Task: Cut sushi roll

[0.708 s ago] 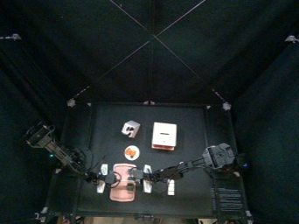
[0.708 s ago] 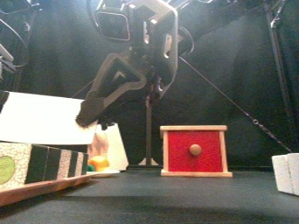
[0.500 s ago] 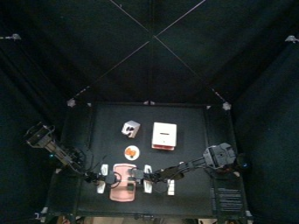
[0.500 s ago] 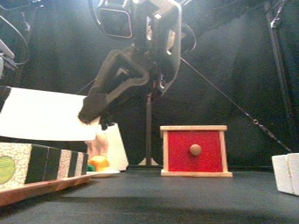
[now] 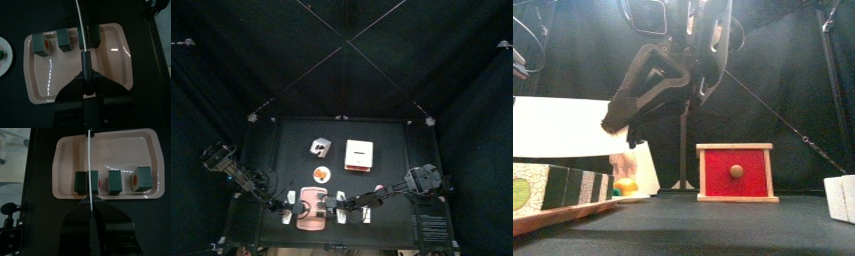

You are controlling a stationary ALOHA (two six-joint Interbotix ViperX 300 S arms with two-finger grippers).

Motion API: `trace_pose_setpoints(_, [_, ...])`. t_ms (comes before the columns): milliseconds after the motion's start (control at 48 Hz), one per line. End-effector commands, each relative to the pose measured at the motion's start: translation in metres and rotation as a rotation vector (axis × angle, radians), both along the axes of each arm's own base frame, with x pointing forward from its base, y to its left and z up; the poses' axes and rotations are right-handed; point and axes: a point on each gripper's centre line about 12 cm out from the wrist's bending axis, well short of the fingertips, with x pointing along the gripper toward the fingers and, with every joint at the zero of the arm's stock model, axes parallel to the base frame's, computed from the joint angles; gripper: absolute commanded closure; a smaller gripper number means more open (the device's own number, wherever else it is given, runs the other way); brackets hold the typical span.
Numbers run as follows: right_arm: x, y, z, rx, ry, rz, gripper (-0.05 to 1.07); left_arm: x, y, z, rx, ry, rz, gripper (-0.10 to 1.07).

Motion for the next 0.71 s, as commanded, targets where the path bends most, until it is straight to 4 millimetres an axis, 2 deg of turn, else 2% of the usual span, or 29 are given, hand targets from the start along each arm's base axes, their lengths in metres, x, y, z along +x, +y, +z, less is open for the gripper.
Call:
trace_pose_setpoints(0, [-0.0023,0.0079,0.0163,0.015,-0.031,0.013,0.65,0.0012,-0.0087,0.0014,-0.013,0.000,-0.019,0.57])
trace_pose_setpoints(688, [-0.0030,0.0119,0.0065,0.017,-0.012,0.018,0.65,0.0001,-0.0100,-0.0062,-0.009,0.028,-0.011,0.57])
